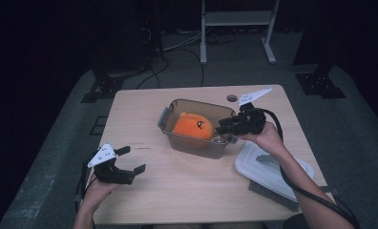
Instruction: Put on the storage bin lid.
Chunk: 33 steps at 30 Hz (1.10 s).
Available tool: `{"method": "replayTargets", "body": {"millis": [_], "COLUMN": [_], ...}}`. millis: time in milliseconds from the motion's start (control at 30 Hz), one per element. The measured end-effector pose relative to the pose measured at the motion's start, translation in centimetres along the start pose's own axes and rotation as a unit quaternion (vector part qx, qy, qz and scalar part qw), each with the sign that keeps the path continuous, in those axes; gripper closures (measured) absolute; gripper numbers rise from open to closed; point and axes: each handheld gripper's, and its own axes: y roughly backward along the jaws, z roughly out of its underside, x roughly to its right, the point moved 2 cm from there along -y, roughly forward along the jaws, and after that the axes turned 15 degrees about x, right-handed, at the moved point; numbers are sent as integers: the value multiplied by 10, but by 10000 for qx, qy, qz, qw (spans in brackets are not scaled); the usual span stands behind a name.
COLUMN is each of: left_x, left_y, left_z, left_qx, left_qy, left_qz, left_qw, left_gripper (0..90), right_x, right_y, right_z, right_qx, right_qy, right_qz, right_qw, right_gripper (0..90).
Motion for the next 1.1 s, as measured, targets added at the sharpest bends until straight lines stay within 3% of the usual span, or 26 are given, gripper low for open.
{"method": "replayTargets", "body": {"millis": [267,633,1100], "left_x": [0,2,2], "left_y": [0,-3,-2], "left_z": [0,1,2], "left_qx": [-1,-47,-67], "left_qy": [15,7,6], "left_qz": [3,39,33], "left_qw": [10000,10000,10000], "left_gripper": [27,27,27], "right_x": [-1,-3,3], "right_y": [16,52,72], "right_z": [9,27,54], "right_qx": [-2,232,289], "right_qy": [23,-17,-179], "right_qz": [71,208,367], "right_qw": [10000,9995,9987], "right_gripper": [510,466,438]}}
